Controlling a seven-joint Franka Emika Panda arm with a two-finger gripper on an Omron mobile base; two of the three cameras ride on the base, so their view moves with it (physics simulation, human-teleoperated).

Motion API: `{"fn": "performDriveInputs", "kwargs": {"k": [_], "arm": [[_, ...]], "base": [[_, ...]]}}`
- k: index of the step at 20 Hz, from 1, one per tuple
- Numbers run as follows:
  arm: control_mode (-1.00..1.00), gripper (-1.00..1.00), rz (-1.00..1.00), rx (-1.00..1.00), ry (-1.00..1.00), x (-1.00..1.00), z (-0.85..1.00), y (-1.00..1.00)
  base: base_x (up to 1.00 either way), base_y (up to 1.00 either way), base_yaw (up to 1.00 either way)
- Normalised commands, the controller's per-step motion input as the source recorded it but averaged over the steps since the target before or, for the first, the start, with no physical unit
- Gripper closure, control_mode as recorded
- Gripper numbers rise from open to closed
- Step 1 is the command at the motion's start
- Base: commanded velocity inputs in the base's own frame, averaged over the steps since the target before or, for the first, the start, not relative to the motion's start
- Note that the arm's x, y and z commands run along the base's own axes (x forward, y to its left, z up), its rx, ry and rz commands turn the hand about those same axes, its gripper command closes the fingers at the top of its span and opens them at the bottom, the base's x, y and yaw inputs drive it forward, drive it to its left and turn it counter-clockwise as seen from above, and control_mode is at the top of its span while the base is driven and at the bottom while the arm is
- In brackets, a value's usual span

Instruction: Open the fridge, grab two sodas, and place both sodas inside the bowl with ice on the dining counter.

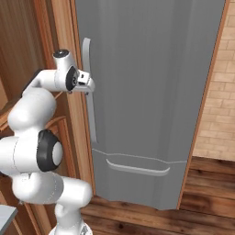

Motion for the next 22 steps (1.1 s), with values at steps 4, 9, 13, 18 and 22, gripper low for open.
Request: {"fn": "performDriveInputs", "kwargs": {"k": [4,9,13,18,22], "arm": [[-1.00,-1.00,0.03,-0.07,-0.09,0.04,-0.06,-0.02],[-1.00,-1.00,0.01,-0.02,-0.04,0.20,-0.04,0.00],[-1.00,-1.00,0.02,0.00,-0.03,0.38,-0.03,0.00],[-1.00,-1.00,0.01,0.00,-0.01,0.42,0.00,0.00],[-1.00,-1.00,0.00,0.01,0.00,0.41,-0.04,0.01]], "base": [[0.00,0.00,0.00],[0.00,0.00,0.00],[0.00,0.00,0.00],[0.00,0.00,0.00],[0.00,0.00,0.00]]}}
